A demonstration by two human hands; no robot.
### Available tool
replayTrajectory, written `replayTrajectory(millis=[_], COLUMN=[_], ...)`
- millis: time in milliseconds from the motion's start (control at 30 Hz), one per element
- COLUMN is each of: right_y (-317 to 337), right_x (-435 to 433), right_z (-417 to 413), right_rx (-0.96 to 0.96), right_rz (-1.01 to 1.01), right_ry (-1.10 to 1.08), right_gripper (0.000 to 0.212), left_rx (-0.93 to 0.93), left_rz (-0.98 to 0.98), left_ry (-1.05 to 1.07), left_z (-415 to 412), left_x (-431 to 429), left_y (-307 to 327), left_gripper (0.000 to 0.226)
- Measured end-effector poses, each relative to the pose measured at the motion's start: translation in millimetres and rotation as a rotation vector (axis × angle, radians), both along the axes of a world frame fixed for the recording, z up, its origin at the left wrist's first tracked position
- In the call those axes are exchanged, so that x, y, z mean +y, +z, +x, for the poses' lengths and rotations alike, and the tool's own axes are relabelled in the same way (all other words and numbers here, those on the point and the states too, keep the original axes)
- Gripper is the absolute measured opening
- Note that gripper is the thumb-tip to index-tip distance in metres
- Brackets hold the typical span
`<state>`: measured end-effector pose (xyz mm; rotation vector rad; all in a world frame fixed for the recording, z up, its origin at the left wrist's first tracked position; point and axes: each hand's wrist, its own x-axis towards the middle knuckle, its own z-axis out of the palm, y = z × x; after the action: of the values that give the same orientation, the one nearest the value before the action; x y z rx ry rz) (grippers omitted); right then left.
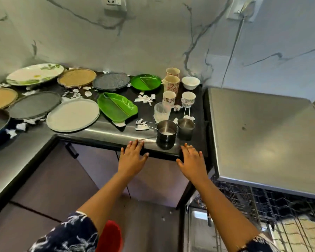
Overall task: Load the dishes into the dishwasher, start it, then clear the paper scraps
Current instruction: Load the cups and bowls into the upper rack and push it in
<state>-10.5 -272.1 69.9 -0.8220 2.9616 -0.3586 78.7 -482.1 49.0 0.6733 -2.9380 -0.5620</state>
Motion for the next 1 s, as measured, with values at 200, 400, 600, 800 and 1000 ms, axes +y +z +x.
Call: replayTrajectory(millis=[200,400,600,800,1000], right_y=[-28.3,-19.3,1.4,4.1,-7.7], right_x=[6.7,10.1,-0.2,-13.9,-19.5], right_z=[-4.2,-36.2,-99.7,-128.5,-133.8], right_rx=[0.057,0.220,0.159,-0.055,-0.101], right_rz=[-0.042,-0.219,-0.322,-0.262,-0.328], right_ry=[-0.008,0.075,-0.101,-0.128,-0.168], right_gripper=[0.055,0.038,0.059,0.092,0.089], left_rx=[0.075,0.304,0.364,0.163,0.111], left_rz=[-0.105,-0.078,-0.224,-0.356,-0.389], left_ry=[0.028,0.130,0.038,-0.015,-0.025], left_z=[1.1,-15.9,-77.9,-100.5,-103.1], left_x=[1.5,14.4,37.8,37.6,31.6], left_y=[-19.3,-7.7,18.4,18.8,24.2], left_gripper=[0.072,0.067,0.092,0.101,0.102])
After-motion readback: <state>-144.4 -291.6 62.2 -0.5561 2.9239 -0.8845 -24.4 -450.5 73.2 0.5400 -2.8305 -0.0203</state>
